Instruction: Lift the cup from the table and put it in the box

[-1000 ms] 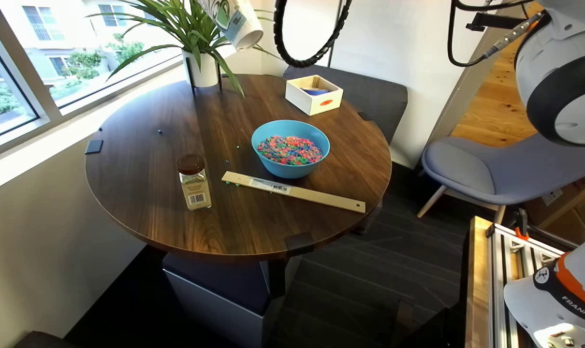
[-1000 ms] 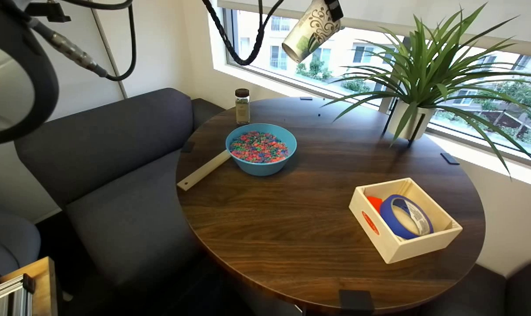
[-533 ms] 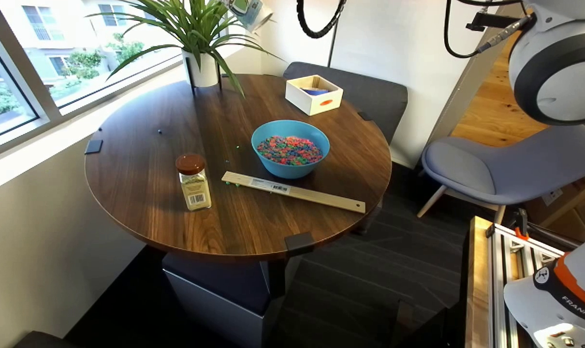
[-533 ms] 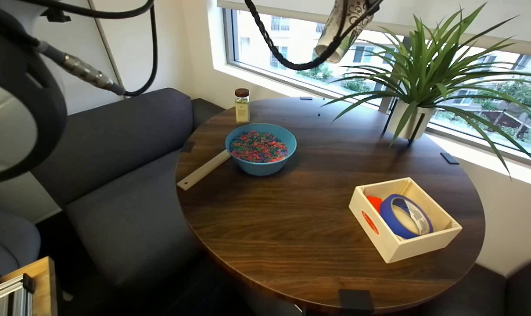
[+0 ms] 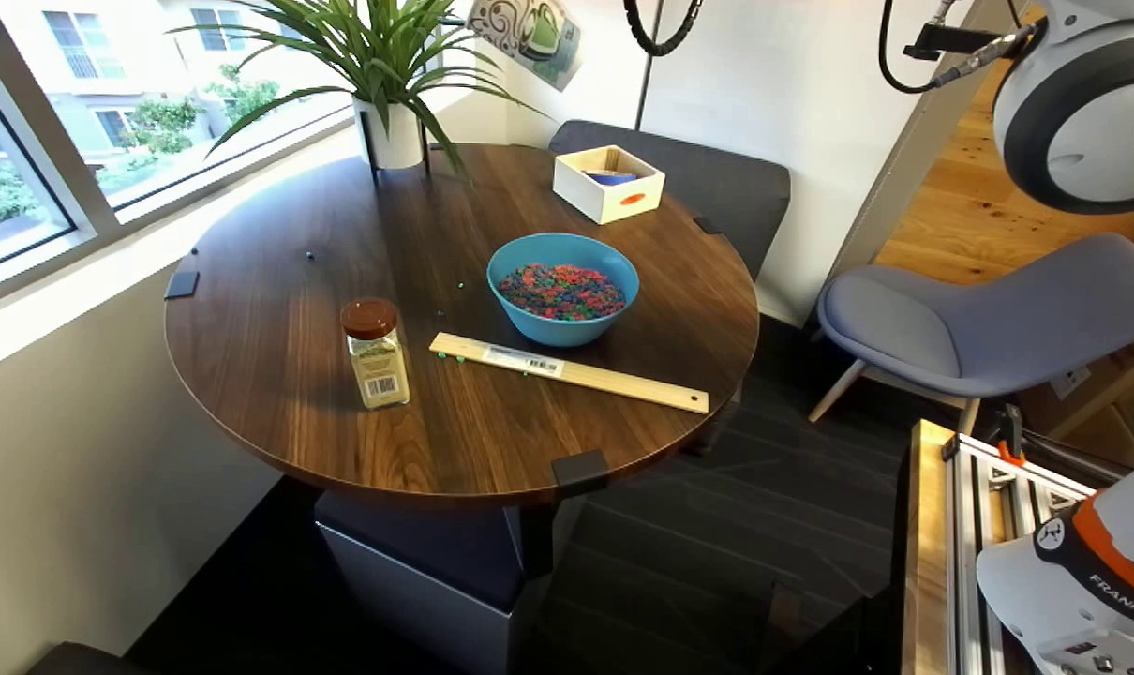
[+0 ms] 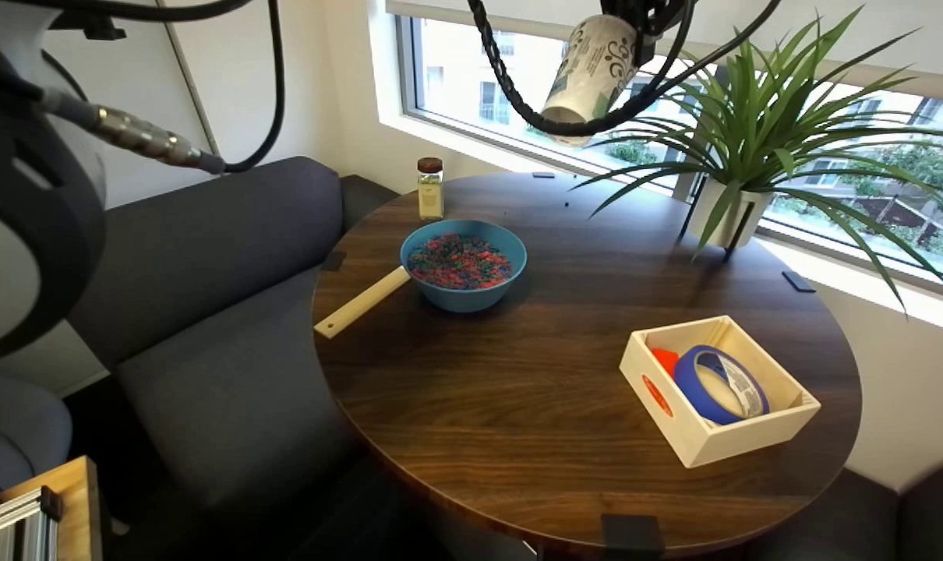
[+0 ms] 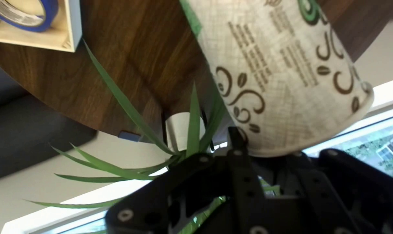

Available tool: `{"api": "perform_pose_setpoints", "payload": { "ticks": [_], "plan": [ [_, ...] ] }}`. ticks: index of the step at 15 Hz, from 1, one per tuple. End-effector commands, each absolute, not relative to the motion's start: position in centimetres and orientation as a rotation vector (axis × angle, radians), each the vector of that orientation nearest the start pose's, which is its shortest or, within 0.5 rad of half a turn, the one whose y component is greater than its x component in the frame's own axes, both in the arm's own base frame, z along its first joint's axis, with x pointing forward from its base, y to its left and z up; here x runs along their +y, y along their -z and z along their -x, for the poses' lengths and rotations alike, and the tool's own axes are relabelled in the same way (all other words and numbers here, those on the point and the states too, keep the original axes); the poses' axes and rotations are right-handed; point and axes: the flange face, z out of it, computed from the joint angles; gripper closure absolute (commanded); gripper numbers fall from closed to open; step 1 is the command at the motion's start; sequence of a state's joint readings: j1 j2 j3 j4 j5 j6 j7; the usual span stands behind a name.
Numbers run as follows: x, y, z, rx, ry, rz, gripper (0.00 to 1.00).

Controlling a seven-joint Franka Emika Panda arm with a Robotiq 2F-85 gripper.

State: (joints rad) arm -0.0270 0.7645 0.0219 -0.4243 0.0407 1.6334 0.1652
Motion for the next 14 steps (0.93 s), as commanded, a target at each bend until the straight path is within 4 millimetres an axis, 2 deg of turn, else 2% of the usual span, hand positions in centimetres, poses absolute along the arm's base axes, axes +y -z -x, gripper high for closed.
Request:
{"api": "perform_pose_setpoints", "payload": {
  "ticks": [1,2,4,6,7,8,14],
  "plan": [
    [-3.2,-66.7,-71.9,0.343,0.612,3.091,0.98],
    [-2.3,-66.5,-72.5,0.288,0.635,3.023,0.93],
    [-3.3,-66.6,-72.4,0.321,0.649,3.059,0.93],
    [-3.4,-66.6,-72.4,0.327,0.652,3.068,0.93],
    [-3.0,-66.0,-72.8,0.325,0.651,3.053,0.98],
    [-3.2,-65.8,-73.1,0.348,0.664,3.019,0.98],
    [-5.9,-64.8,-75.1,0.682,0.779,2.8,0.98]
  ]
}}
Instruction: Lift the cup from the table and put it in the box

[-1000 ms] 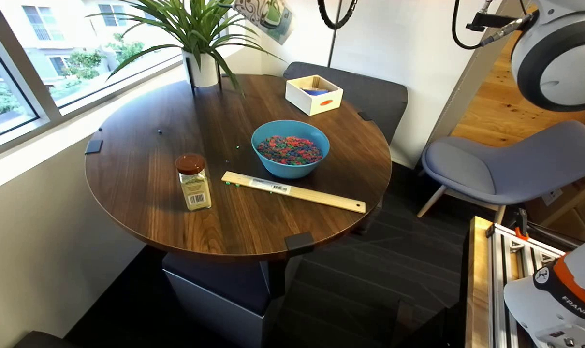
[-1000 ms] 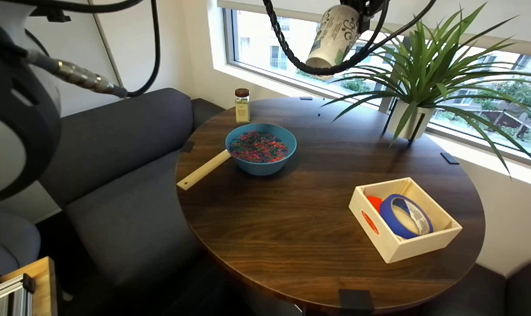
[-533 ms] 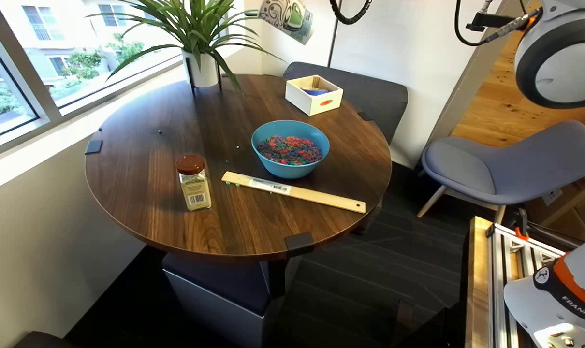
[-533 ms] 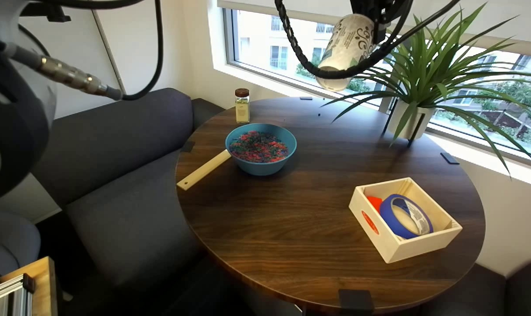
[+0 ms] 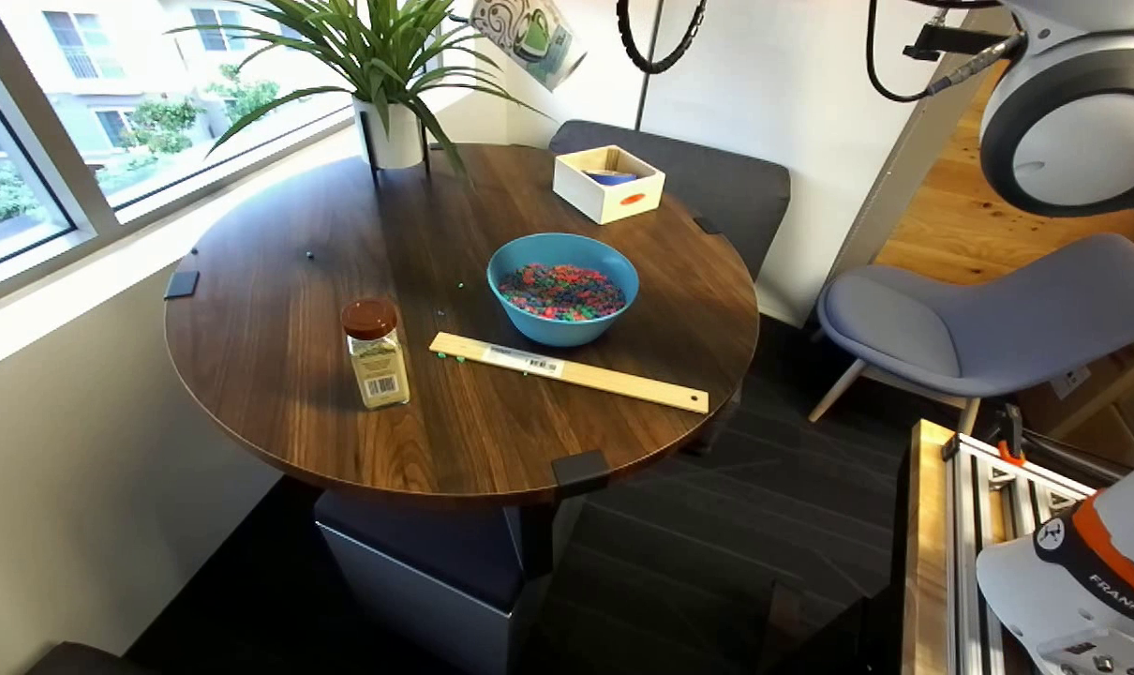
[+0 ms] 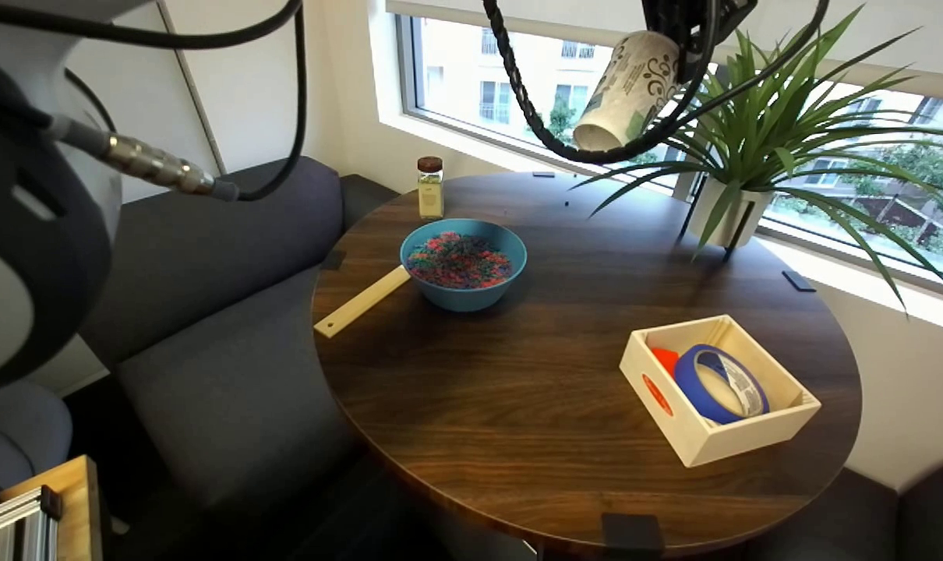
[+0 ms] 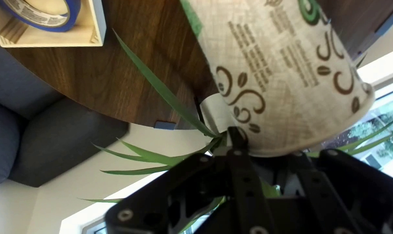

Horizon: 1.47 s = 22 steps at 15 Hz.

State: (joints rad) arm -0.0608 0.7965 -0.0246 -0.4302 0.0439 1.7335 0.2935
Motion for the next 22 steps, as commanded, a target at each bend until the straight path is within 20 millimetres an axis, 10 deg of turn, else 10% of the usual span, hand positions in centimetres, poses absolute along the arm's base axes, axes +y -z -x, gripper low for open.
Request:
{"api": "perform_pose_setpoints", "payload": {
  "ticks": [1,6,14,22],
  "plan": [
    [-6.0,-65.0,-75.0,0.723,0.782,2.775,0.98],
    [-5.0,-65.6,-75.3,0.625,0.847,2.776,0.98],
    [-8.7,-60.3,-72.5,0.82,0.317,3.061,0.98],
    [-11.6,-59.2,-73.8,0.932,0.435,3.017,0.98]
  ]
}}
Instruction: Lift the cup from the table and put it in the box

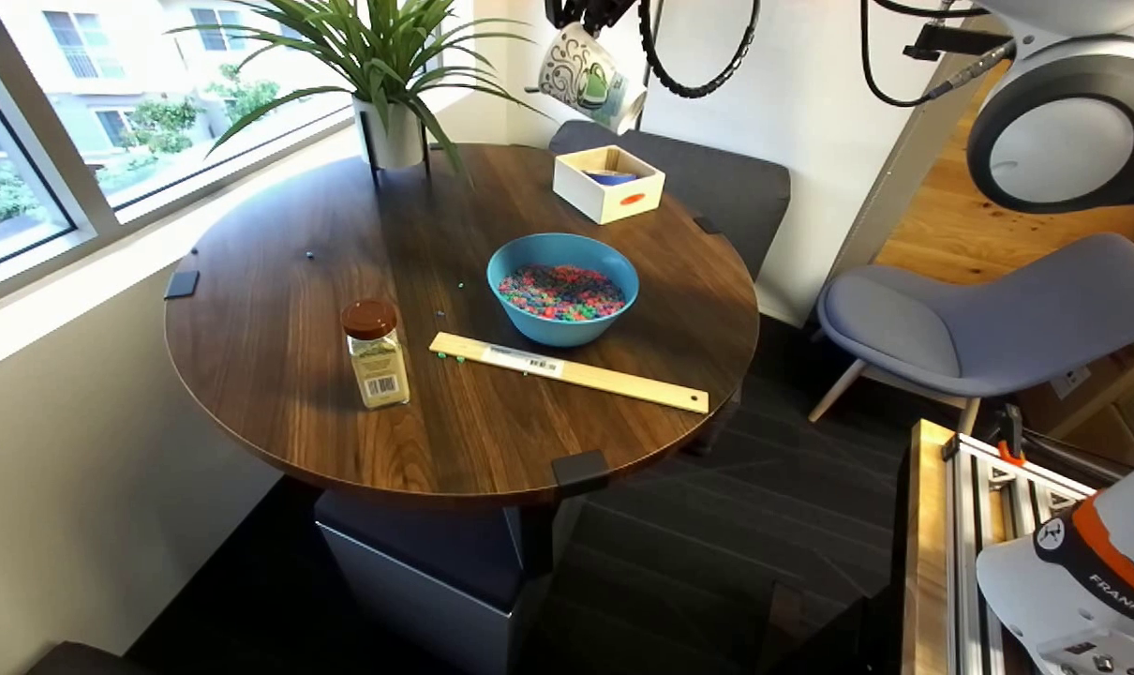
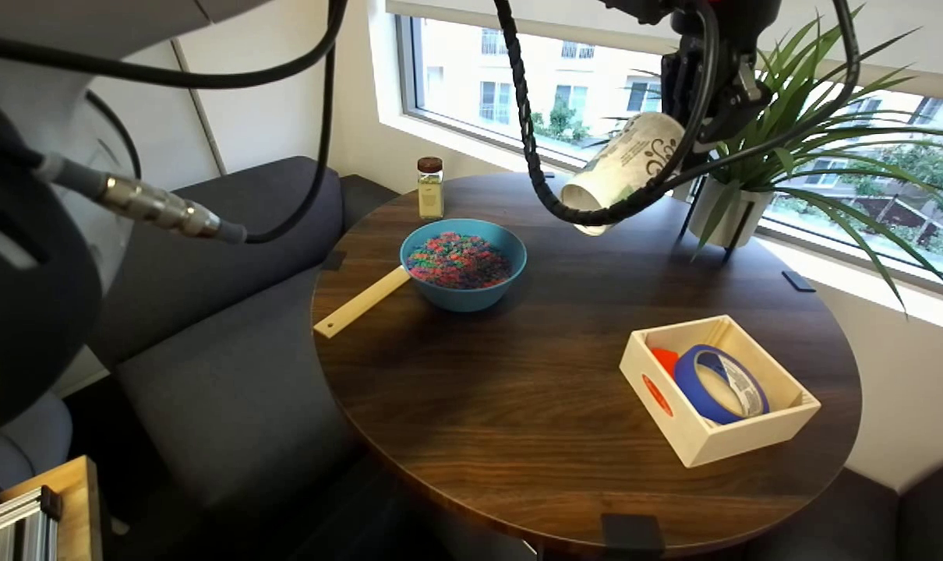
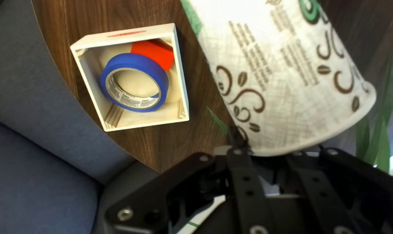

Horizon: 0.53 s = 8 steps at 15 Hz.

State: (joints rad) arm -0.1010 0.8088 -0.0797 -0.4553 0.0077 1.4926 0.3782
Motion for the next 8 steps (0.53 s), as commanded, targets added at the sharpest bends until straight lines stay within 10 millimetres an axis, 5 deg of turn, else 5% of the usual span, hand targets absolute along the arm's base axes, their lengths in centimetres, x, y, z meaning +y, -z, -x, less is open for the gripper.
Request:
{"api": "perform_pose_setpoints", "payload": {
  "ticks": [1,8],
  "plan": [
    [-12.8,-58.9,-74.5,0.974,0.536,3.033,0.98],
    [-21.6,-54.5,-75.5,1.152,0.652,3.028,0.98]
  ]
}}
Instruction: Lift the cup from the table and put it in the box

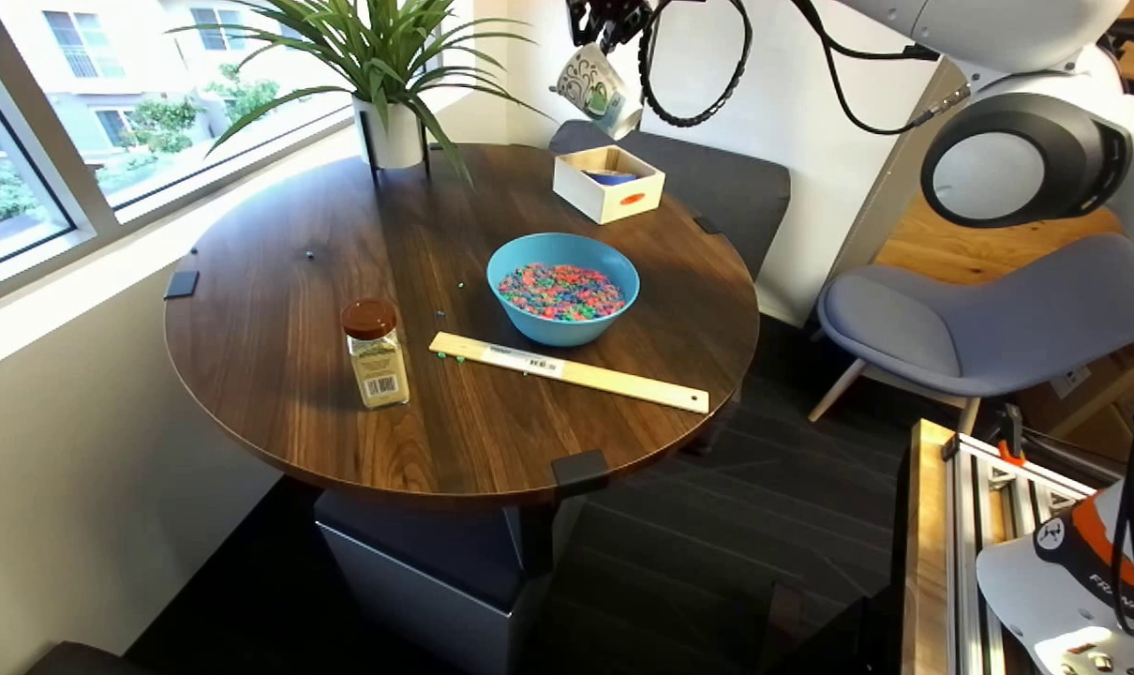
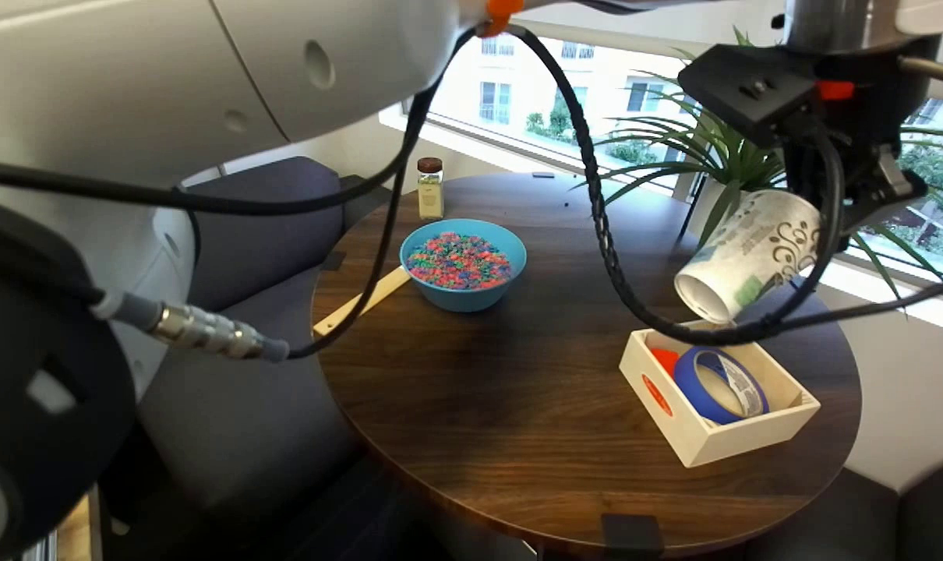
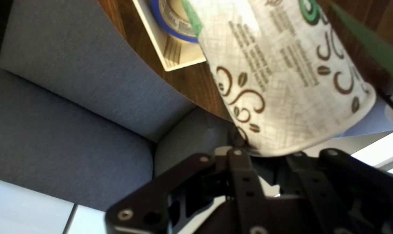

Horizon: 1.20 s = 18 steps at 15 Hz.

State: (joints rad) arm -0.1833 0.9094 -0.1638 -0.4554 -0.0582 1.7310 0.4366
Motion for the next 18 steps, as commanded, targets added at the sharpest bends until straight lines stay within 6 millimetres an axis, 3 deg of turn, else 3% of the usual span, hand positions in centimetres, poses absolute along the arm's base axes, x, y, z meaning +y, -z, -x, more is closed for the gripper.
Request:
{"api": "perform_pose_setpoints", "payload": {
  "ticks": [1,5,18],
  "plan": [
    [-22.3,-54.0,-75.4,1.168,0.639,3.028,0.98],
    [-23.0,-52.8,-75.5,1.155,0.604,3.029,0.98],
    [-21.6,-49.9,-76.1,0.668,0.45,3.158,0.98]
  ]
}}
